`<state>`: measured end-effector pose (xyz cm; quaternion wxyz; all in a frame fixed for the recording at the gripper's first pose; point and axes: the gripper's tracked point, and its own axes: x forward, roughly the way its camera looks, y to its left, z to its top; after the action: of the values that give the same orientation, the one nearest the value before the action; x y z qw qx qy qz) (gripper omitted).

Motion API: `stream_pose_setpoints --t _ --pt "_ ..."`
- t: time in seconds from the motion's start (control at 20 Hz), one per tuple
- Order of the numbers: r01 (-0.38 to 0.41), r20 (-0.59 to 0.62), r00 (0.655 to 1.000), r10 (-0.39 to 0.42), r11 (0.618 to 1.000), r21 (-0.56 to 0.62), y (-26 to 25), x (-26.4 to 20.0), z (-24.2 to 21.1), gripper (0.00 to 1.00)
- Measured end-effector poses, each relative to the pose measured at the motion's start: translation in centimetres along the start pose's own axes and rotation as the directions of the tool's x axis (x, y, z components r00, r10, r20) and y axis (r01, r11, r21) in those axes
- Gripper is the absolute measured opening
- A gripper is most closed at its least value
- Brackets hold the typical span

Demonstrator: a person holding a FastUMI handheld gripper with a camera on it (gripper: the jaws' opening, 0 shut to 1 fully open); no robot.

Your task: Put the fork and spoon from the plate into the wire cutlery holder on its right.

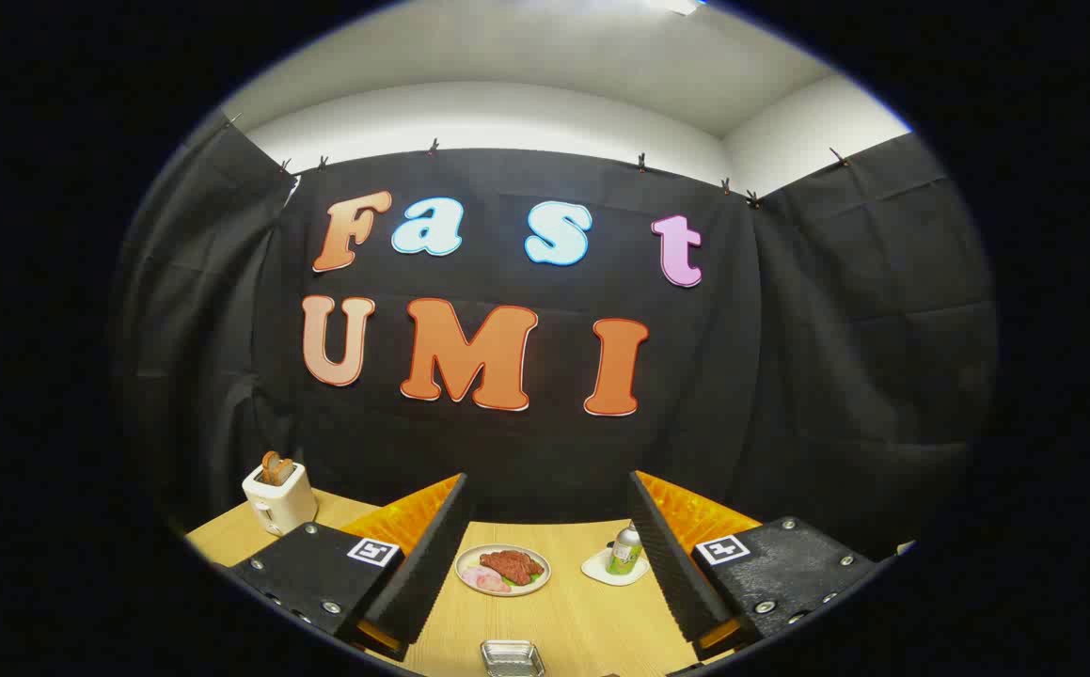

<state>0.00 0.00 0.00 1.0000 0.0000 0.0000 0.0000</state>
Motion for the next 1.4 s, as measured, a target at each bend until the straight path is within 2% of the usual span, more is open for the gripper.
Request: stream_pose_setpoints --t 0.7,0.9,1.2,1.4 --pt "-0.118 -0.032 0.992 0.120 0.991 0.066 5.3 1.8 -0.3 0.99" --pt "-0.171 -0.083 0.981 0.177 0.983 0.069 8.6 2.3 -2.2 0.99" --pt "-0.219 -0.279 0.928 0.245 0.968 0.122 16.1 2.8 -7.4 0.99" --pt "-0.278 -0.415 0.858 0.304 0.953 0.123 21.3 2.2 -10.9 0.99"
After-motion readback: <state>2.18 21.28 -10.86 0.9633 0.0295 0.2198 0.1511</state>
